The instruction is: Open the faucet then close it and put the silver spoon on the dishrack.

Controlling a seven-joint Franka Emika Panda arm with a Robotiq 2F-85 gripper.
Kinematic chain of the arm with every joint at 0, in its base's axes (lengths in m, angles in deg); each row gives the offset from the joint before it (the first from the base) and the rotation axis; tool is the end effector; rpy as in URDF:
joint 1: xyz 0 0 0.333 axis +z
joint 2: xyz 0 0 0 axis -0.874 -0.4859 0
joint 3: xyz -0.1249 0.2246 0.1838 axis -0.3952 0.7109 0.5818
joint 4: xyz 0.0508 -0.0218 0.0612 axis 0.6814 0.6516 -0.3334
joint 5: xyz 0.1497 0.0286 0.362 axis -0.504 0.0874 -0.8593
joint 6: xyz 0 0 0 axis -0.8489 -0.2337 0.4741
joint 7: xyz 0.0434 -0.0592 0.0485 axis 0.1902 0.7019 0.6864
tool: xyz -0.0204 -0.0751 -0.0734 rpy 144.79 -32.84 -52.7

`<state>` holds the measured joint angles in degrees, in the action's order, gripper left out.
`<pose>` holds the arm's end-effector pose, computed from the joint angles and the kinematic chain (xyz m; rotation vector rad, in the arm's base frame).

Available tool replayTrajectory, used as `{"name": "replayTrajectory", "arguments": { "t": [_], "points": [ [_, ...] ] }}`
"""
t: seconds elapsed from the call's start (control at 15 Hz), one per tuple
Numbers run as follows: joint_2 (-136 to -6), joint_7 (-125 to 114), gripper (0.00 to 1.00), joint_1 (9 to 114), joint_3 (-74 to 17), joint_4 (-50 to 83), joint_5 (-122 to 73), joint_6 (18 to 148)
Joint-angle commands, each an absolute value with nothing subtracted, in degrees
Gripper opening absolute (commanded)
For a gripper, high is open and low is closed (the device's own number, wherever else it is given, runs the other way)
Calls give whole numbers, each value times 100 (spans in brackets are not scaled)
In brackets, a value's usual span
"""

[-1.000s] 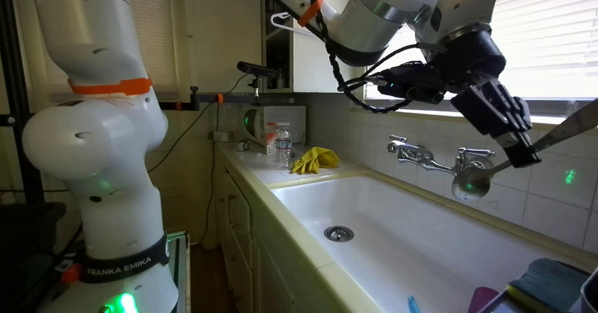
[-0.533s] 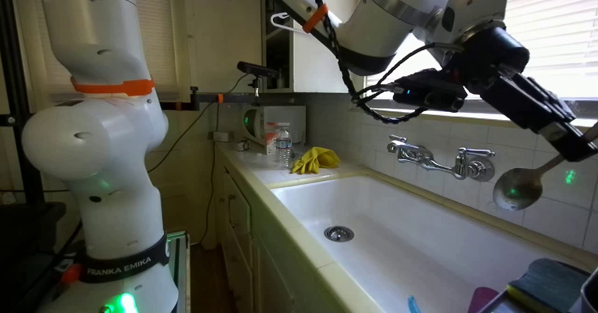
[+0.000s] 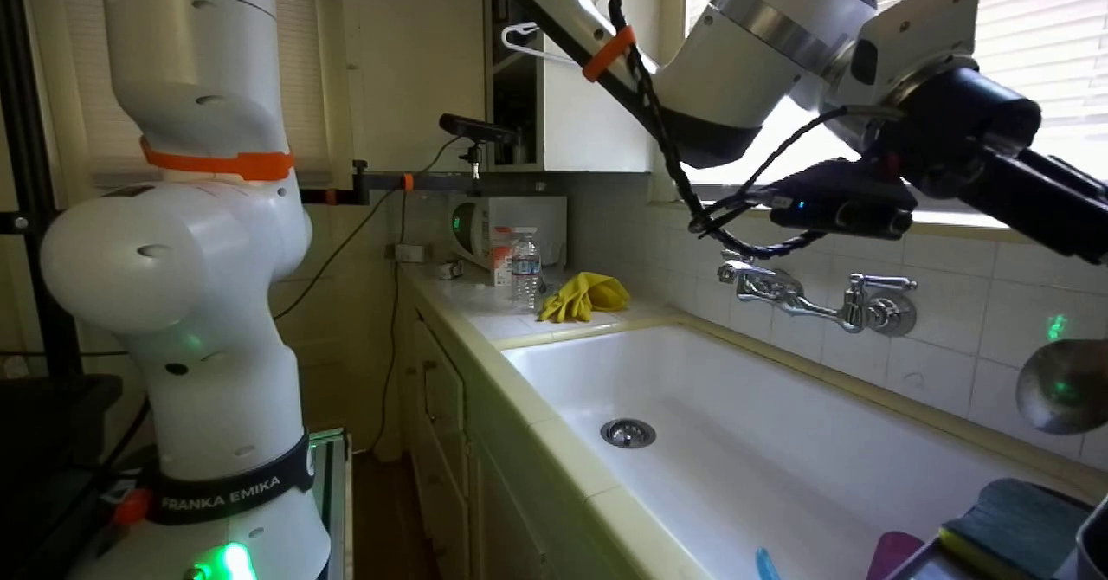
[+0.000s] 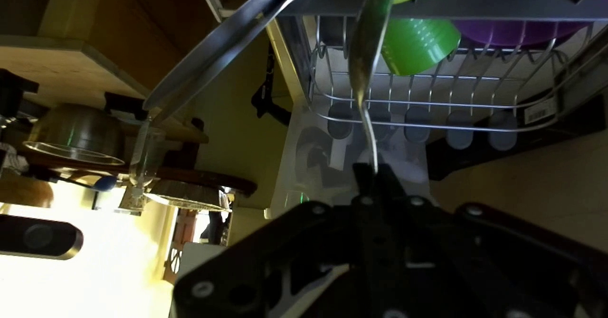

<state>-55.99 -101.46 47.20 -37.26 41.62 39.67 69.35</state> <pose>0.4901 -0.2952 0.4508 1.5780 -1.5910 0.7536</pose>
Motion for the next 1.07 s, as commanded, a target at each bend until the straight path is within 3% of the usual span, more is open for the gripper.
{"name": "replayTrajectory", "arguments": {
  "t": [0.0,1.0],
  "points": [
    [-5886,-10590,1,4691,-3806,3941,4346,7011],
    [-6740,-11563,1,4705,-3805,3414,5095,7057]
  ]
}}
